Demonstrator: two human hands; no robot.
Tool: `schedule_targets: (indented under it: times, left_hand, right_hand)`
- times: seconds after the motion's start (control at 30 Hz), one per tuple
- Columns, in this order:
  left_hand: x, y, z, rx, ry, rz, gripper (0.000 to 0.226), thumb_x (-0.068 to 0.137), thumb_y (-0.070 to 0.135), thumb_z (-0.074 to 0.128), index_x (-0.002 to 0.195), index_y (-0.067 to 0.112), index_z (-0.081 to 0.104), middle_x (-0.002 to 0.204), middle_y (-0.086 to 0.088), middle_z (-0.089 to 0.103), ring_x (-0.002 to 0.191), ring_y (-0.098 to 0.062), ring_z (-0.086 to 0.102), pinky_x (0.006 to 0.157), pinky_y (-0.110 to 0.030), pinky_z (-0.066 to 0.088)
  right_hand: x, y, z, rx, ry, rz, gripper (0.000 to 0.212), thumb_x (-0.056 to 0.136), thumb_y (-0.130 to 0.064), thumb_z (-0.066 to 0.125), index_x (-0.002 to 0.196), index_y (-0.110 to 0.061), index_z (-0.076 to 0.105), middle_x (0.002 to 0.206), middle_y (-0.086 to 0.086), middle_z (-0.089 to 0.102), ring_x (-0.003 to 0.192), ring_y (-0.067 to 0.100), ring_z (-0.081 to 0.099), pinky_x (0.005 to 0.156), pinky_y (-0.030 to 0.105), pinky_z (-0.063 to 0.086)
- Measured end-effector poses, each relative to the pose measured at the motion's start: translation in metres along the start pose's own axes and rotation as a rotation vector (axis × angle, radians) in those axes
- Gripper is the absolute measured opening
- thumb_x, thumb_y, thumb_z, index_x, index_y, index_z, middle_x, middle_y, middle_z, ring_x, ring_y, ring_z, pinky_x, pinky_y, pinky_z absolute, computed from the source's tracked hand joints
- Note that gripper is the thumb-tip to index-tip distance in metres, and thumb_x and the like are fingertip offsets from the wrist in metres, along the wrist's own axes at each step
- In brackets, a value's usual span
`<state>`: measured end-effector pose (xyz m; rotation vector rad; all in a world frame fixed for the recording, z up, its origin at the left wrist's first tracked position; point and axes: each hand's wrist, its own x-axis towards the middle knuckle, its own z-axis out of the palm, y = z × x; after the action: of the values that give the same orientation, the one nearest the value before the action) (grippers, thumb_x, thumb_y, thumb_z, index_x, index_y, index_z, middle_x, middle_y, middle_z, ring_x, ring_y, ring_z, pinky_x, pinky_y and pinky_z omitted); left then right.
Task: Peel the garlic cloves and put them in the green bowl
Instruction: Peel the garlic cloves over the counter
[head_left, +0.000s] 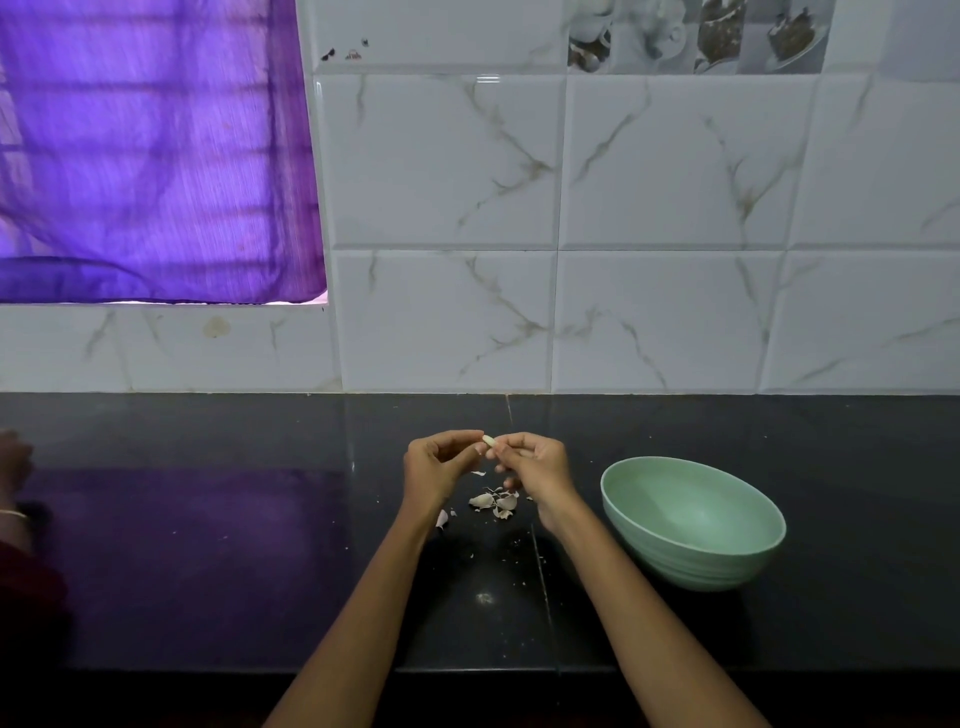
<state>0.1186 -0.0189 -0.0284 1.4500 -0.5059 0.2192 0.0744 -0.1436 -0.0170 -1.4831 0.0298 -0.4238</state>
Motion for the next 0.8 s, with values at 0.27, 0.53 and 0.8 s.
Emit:
schedule_targets:
  times: [0.27, 0.53, 0.8]
  left_hand:
    - [0.0003, 0.0003, 0.0013, 0.136, 0.087, 0.134, 0.01, 0.075, -0.002, 0.072, 0.076, 0.007, 0.07, 0.071, -0.006, 0.07, 0.064, -0.008, 0.067, 0.061, -0.018, 0.054]
    - [0.0027, -0.0073, 0.001, 0.073, 0.048, 0.05, 0.011, 0.077, -0.003, 0.07, 0.08, 0.006, 0.066, 0.072, -0.013, 0.068, 0.069, -0.021, 0.069, 0.068, -0.031, 0.059]
    - [0.0034, -0.0074, 0.0001, -0.053, -0.045, -0.092, 0.021, 0.085, -0.006, 0.059, 0.094, 0.011, 0.068, 0.076, 0.001, 0.071, 0.074, -0.014, 0.066, 0.071, -0.025, 0.055]
  right_hand:
    - [-0.0009, 0.0012, -0.0004, -0.108, -0.059, -0.001, 0.015, 0.089, -0.008, 0.059, 0.098, 0.001, 0.066, 0.073, 0.002, 0.067, 0.055, 0.001, 0.056, 0.043, 0.015, 0.042]
    - [0.0023, 0.0047, -0.0009, -0.347, -0.037, -0.168, 0.01, 0.083, -0.017, 0.067, 0.089, -0.01, 0.069, 0.075, 0.003, 0.07, 0.066, 0.008, 0.063, 0.049, 0.019, 0.047]
    - [0.0049, 0.004, -0.003, -0.403, 0.013, -0.279, 0.007, 0.078, -0.015, 0.071, 0.085, -0.012, 0.071, 0.072, 0.006, 0.069, 0.058, 0.002, 0.058, 0.051, 0.015, 0.046]
